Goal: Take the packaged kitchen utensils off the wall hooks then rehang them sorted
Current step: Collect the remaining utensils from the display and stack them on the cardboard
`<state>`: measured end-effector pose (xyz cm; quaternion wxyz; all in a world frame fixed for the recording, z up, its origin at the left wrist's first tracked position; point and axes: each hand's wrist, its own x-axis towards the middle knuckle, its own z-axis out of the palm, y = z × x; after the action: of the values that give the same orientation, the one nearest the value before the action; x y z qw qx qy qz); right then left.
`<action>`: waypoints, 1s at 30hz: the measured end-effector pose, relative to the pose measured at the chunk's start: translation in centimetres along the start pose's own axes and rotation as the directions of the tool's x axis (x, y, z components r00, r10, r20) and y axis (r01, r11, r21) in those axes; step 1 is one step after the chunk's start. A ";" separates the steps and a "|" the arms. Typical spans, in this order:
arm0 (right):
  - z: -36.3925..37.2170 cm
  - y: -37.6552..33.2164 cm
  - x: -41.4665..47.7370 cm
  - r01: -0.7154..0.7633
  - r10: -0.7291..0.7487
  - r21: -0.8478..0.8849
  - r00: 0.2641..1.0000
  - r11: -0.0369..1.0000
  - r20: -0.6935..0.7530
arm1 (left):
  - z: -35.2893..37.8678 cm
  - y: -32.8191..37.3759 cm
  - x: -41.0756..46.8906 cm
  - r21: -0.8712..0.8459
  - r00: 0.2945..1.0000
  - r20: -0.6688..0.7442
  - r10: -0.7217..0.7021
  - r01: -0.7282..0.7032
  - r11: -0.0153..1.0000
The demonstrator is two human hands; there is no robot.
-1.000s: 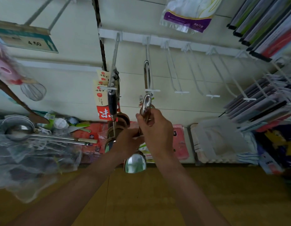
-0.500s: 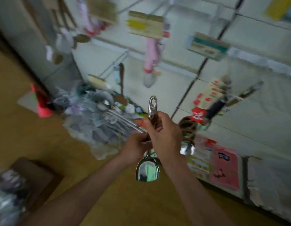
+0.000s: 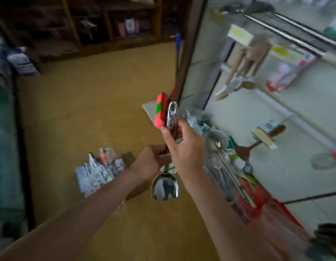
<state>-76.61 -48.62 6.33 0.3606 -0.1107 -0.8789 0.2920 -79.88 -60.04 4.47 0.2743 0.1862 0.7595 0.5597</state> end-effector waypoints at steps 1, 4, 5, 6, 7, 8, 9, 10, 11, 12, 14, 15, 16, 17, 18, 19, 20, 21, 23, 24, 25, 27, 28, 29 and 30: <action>1.5 -1.2 0.1 0.011 -0.011 0.013 1.000 1.000 0.017 | -1.8 -0.7 -0.2 0.001 1.000 -0.022 -0.014 0.014 1.000; 5.3 -4.8 0.1 0.058 -0.060 0.050 0.998 0.997 0.036 | -6.4 -2.4 -1.3 -0.023 0.994 -0.093 -0.053 0.051 0.998; 6.4 -5.8 0.1 0.057 -0.060 0.065 0.997 0.996 0.045 | -7.8 -3.1 -1.7 -0.029 0.991 -0.117 -0.065 0.062 0.998; 7.5 -6.7 0.2 0.045 -0.049 0.076 0.997 0.996 0.059 | -9.1 -3.8 -2.2 -0.028 0.987 -0.140 -0.079 0.076 0.997; 8.6 -7.6 0.2 0.031 -0.036 0.079 0.997 0.996 0.072 | -10.3 -4.7 -2.7 -0.021 0.982 -0.158 -0.103 0.101 0.995; 9.7 -8.4 0.2 0.022 -0.029 0.081 0.996 0.996 0.084 | -11.3 -5.7 -3.2 -0.022 0.977 -0.175 -0.125 0.123 0.992; 10.8 -9.1 0.1 0.022 -0.031 0.091 0.995 0.996 0.095 | -12.3 -6.8 -3.7 -0.032 0.969 -0.196 -0.154 0.151 0.988; 11.9 -9.9 0.0 0.025 -0.037 0.111 0.993 0.993 0.109 | -13.2 -7.9 -4.2 -0.058 0.957 -0.222 -0.187 0.178 0.982; 13.1 -10.7 -0.1 0.026 -0.044 0.137 0.990 0.990 0.131 | -14.1 -9.0 -4.6 -0.090 0.942 -0.250 -0.224 0.208 0.974; 14.2 -11.5 -0.4 0.024 -0.051 0.163 0.985 0.986 0.164 | -14.9 -10.0 -5.1 -0.122 0.929 -0.272 -0.251 0.225 0.967; 16.5 -12.8 -1.0 0.003 -0.056 0.200 0.964 0.980 0.258 | -16.1 -11.9 -5.8 -0.187 0.901 -0.305 -0.309 0.262 0.947; 17.8 -13.2 -1.3 -0.006 -0.055 0.198 0.951 0.980 0.305 | -16.7 -12.7 -6.1 -0.227 0.887 -0.313 -0.339 0.277 0.934; 19.0 -13.5 -1.4 -0.006 -0.058 0.183 0.939 0.983 0.340 | -17.2 -13.4 -6.3 -0.264 0.875 -0.314 -0.368 0.292 0.919; 20.3 -13.6 -1.5 -0.005 -0.056 0.164 0.930 0.986 0.364 | -17.8 -14.1 -6.5 -0.297 0.865 -0.311 -0.394 0.306 0.905; 21.6 -13.8 -1.5 -0.006 -0.054 0.154 0.922 0.988 0.383 | -18.3 -14.7 -6.5 -0.315 0.857 -0.311 -0.410 0.314 0.896; 22.9 -13.8 -1.4 -0.010 -0.053 0.153 0.913 0.988 0.404 | -18.8 -15.3 -6.4 -0.330 0.850 -0.315 -0.422 0.318 0.889; 24.1 -13.8 -1.3 -0.013 -0.055 0.155 0.902 0.988 0.428 | -19.3 -15.9 -6.2 -0.339 0.842 -0.327 -0.430 0.320 0.885; 25.4 -13.7 -1.1 -0.013 -0.060 0.158 0.890 0.987 0.452 | -19.9 -16.4 -5.7 -0.355 0.830 -0.339 -0.443 0.324 0.877; 28.2 -13.3 -0.7 -0.007 -0.072 0.158 0.868 0.987 0.491 | -21.0 -17.7 -4.6 -0.385 0.807 -0.352 -0.474 0.337 0.859; 29.8 -12.8 -0.5 -0.008 -0.074 0.157 0.859 0.987 0.506 | -21.6 -18.5 -3.7 -0.400 0.799 -0.348 -0.490 0.346 0.849; 31.6 -12.2 -0.4 -0.012 -0.072 0.156 0.850 0.988 0.521 | -22.1 -19.4 -2.8 -0.419 0.792 -0.341 -0.507 0.355 0.836; 35.4 -10.5 -0.2 -0.030 -0.058 0.148 0.828 0.989 0.557 | -22.8 -21.8 -0.6 -0.456 0.774 -0.336 -0.537 0.365 0.812; 37.3 -9.6 -0.3 -0.037 -0.052 0.142 0.816 0.989 0.575 | -23.1 -23.2 0.5 -0.470 0.763 -0.338 -0.551 0.370 0.801; 39.2 -8.5 -0.4 -0.042 -0.045 0.134 0.806 0.990 0.590 | -23.2 -24.5 1.6 -0.485 0.755 -0.333 -0.565 0.377 0.789; 40.9 -7.5 -0.7 -0.049 -0.037 0.123 0.793 0.991 0.608 | -23.2 -26.0 2.6 -0.502 0.746 -0.327 -0.580 0.383 0.775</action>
<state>-104.56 -72.65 -12.97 0.0642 0.0105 -0.9265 0.3707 -95.78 -83.81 -15.67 0.2545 -0.2216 0.6914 0.6388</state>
